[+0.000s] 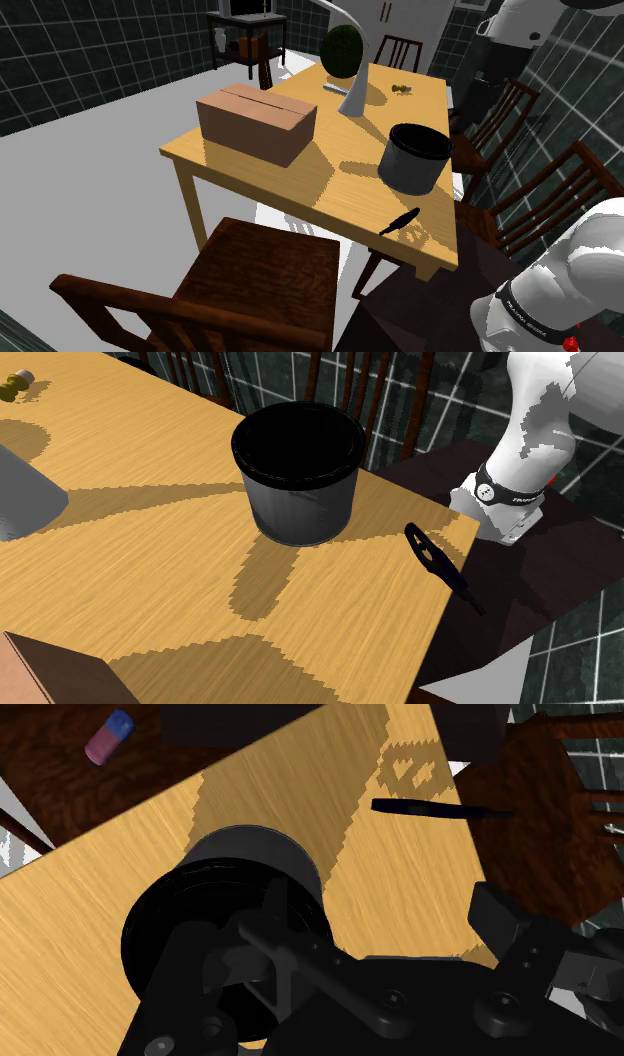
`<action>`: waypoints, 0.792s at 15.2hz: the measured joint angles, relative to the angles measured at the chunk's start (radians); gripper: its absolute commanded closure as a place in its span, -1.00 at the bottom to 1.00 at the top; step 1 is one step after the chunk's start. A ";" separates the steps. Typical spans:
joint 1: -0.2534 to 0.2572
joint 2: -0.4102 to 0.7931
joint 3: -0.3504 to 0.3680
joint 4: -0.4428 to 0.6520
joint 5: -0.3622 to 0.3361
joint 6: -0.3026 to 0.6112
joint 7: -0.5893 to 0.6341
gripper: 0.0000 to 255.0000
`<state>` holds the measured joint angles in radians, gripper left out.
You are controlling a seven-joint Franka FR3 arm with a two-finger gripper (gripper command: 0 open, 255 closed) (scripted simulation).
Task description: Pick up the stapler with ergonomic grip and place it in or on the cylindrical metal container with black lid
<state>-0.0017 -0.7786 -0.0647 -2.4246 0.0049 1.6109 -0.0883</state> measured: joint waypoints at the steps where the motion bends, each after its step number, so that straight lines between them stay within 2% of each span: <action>1: 0.000 0.000 0.000 0.000 0.000 0.000 0.000 -1.00; 4: 0.055 0.011 -0.007 -0.056 -0.011 0.068 -0.111 -1.00; 12: 0.260 0.061 -0.038 -0.244 -0.055 0.323 -0.540 -1.00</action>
<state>0.2581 -0.7176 -0.1031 -2.6689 -0.0498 1.9338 -0.6285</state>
